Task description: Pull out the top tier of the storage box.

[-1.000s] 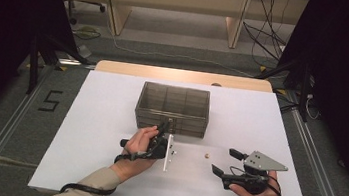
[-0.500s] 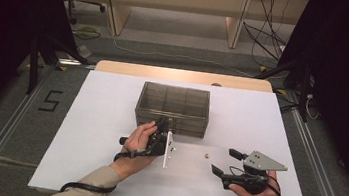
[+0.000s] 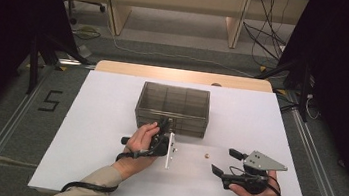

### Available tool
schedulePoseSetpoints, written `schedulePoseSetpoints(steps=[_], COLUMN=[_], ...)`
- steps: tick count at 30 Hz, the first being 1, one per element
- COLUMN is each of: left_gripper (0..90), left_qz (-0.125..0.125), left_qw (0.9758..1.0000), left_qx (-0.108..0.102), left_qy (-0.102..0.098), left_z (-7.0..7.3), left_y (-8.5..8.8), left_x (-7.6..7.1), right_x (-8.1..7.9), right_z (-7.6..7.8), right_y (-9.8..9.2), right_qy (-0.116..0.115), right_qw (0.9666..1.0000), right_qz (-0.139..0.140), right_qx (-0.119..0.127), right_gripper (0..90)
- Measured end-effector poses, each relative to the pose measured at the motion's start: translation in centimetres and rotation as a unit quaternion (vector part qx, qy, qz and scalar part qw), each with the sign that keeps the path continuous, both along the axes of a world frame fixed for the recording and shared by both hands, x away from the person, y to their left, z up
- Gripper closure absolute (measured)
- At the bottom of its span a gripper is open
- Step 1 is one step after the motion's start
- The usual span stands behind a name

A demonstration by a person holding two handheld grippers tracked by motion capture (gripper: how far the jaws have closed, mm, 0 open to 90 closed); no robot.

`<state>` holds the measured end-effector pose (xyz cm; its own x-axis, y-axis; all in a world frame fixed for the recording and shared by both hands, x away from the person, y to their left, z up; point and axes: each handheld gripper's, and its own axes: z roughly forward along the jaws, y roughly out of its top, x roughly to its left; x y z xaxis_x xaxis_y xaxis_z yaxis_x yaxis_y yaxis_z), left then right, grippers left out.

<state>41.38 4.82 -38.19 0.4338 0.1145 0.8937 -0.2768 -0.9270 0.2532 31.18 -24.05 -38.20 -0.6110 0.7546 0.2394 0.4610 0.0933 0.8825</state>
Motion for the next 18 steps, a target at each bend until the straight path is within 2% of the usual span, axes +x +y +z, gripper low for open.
schedulePoseSetpoints(steps=[18], left_gripper=[79.9], left_qz=[-0.001], left_qw=[0.9998], left_qx=[0.013], left_qy=[-0.012], left_z=[-0.07], left_y=[-0.15], left_x=[-0.37], right_x=[0.01], right_z=[0.00], right_y=[-0.01], right_qy=[0.000], right_qw=[1.0000], right_qz=[0.000], right_qx=[0.001], right_gripper=[17.1])
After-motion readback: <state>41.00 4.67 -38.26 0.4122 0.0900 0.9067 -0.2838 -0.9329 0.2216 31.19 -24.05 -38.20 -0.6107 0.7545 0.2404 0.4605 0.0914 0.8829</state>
